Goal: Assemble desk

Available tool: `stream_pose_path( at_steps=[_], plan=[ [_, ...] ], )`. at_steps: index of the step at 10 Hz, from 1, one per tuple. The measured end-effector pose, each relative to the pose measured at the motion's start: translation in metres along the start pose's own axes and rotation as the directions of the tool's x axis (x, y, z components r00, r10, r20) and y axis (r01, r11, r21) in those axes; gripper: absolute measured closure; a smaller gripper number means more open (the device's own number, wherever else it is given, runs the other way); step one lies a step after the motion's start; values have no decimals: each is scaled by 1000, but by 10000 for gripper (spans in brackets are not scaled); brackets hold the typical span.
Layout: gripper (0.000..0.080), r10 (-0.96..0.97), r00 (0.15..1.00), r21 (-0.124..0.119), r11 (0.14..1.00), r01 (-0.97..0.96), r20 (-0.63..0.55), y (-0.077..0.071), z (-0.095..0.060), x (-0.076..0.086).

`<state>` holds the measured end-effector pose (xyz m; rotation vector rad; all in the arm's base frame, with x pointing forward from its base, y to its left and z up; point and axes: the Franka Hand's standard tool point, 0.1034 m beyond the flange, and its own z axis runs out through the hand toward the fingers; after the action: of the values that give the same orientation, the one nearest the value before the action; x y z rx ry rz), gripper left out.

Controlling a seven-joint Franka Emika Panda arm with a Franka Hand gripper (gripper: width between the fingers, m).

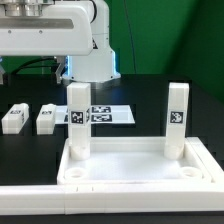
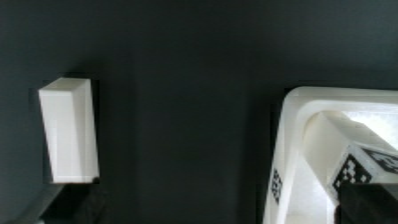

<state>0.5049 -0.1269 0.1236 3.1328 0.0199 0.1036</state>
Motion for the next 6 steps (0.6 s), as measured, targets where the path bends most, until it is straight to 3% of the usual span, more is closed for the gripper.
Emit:
stream_pose_path(
  at_steps=[3,5,6],
  plan=[
    [151,2,1000,1,1000,-2,5,1,2,-2],
    [151,55,995,20,998,-57,85,4,24,-39],
    [151,87,982,37,995,-94,170,-1,36,-56]
  ],
)
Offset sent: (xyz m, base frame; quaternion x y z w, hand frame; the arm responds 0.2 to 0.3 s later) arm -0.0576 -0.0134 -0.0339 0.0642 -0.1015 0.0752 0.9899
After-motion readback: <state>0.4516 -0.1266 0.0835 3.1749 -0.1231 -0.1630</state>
